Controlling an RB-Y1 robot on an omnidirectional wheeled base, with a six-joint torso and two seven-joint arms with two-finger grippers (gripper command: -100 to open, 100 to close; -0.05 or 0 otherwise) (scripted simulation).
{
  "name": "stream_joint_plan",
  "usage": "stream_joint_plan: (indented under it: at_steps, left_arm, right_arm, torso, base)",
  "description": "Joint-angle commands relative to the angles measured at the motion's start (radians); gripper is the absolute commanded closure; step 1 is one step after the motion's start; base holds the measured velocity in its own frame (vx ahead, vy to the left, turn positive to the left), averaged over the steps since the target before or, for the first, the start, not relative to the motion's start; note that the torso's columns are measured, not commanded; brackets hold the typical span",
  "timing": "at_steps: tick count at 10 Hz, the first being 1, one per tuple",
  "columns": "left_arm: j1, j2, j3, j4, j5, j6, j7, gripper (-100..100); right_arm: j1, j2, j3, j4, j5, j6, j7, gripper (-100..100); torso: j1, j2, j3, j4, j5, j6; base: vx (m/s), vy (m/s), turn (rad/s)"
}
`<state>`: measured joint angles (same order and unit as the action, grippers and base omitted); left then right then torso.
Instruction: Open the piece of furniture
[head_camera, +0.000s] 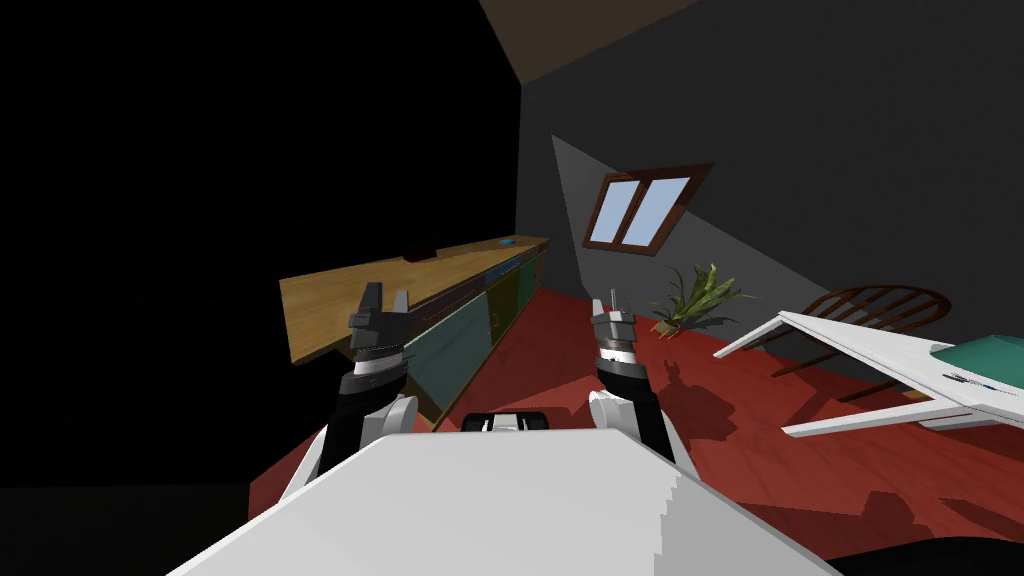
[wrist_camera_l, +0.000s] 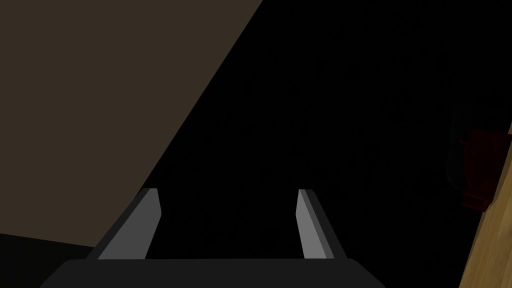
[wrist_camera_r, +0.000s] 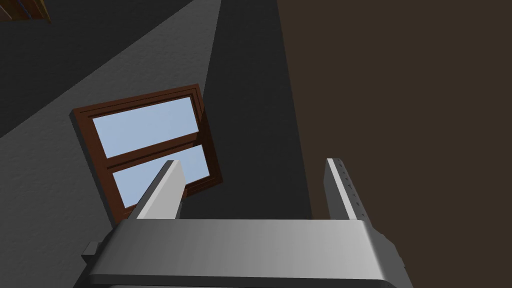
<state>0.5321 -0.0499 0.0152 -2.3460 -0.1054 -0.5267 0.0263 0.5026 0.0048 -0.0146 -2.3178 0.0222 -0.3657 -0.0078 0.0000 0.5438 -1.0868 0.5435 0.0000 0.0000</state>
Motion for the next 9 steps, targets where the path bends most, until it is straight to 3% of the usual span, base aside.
stream_joint_plan:
  at_steps: [1, 2, 4, 9]
  left_arm:
    - [0.000, 0.000, 0.000, 0.000, 0.000, 0.000, 0.000, 0]
    - [-0.001, 0.030, 0.002, 0.012, -0.001, -0.002, -0.001, -100]
    - [-0.005, 0.076, 0.006, 0.041, -0.002, -0.006, -0.004, -100]
    - [-0.021, 0.164, 0.024, 0.169, -0.008, -0.024, -0.016, -100]
  right_arm:
    - [0.000, 0.000, 0.000, 0.000, 0.000, 0.000, 0.000, 0]
    - [0.000, 0.000, 0.000, 0.000, 0.000, 0.000, 0.000, 0]
    - [0.000, 0.000, 0.000, 0.000, 0.000, 0.000, 0.000, 0]
    - [0.000, 0.000, 0.000, 0.000, 0.000, 0.000, 0.000, 0]
  torso:
    - [0.000, 0.074, -0.148, 0.074, 0.000, 0.000]
    - [0.000, 0.148, -0.295, 0.148, 0.000, 0.000]
    - [-0.001, 0.189, -0.385, 0.190, 0.000, 0.000]
    - [-0.001, 0.193, -0.390, 0.194, 0.000, 0.000]
  base:
    - [0.000, 0.000, 0.000]
    - [0.024, -0.004, 0.017]
    - [0.051, -0.032, 0.041]
    - [0.114, -0.057, 0.066]
